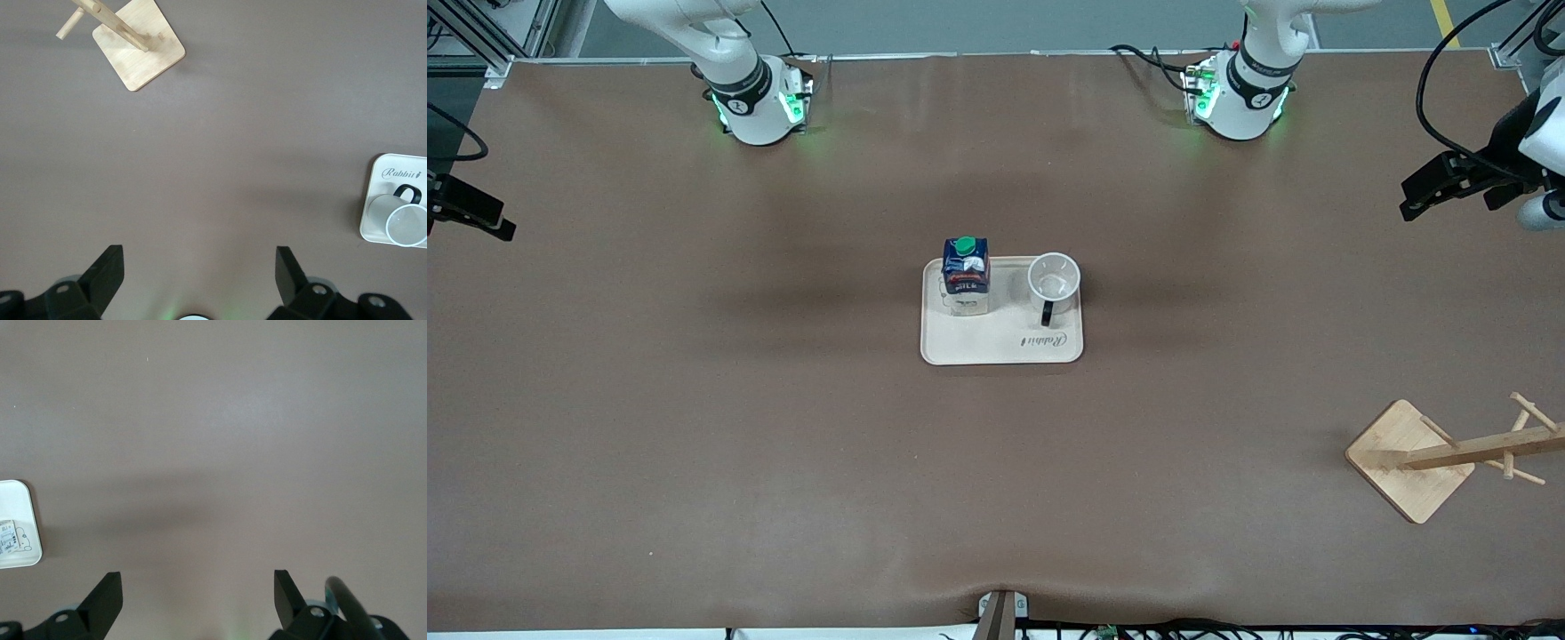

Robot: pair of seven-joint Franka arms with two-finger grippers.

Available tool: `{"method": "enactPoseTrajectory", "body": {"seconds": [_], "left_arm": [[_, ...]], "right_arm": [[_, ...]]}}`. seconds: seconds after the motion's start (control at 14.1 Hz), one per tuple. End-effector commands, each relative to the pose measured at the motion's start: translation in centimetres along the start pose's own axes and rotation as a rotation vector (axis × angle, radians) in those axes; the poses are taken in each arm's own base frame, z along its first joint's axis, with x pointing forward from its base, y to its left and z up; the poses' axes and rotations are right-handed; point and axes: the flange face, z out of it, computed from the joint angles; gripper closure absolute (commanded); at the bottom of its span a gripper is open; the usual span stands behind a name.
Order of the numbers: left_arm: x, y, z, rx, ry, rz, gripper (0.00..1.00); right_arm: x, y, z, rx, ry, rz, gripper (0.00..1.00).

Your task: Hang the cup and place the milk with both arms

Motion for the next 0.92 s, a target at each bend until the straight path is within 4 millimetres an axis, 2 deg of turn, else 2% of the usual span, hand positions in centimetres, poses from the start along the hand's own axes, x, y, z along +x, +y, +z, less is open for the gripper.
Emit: {"method": "enactPoseTrajectory", "body": {"seconds": [0.0, 0.28, 0.43, 0.5, 0.64, 0.85], "left_arm": [[0.0, -0.2, -0.5, 0.000, -0.008, 0.009, 0.00], [0.1, 0.4, -0.3, 0.004, -0.010, 0.015, 0.00], [0.7, 1.4, 0.9, 0.008, -0.034, 0.032, 0.00], [0.9, 2.6, 1.7, 0.008, -0.050, 0.058, 0.00], [0.2, 7.2, 3.7, 0.022, -0.103, 0.145, 0.00], [-0.9, 12.5, 7.2, 0.035, -0.157, 0.242, 0.00]], "right_arm": [[0.5, 0.2, -0.1, 0.011, 0.015, -0.008, 0.00], [0.5, -0.5, -0.2, 0.010, 0.016, -0.020, 0.00], [0.5, -0.8, -0.2, 0.009, 0.016, -0.024, 0.00], [0.6, -0.8, -0.3, 0.009, 0.022, -0.024, 0.00], [0.7, -0.9, -0.2, 0.008, 0.030, -0.027, 0.00], [1.0, -1.0, 0.2, 0.006, 0.026, -0.029, 0.00]]}}
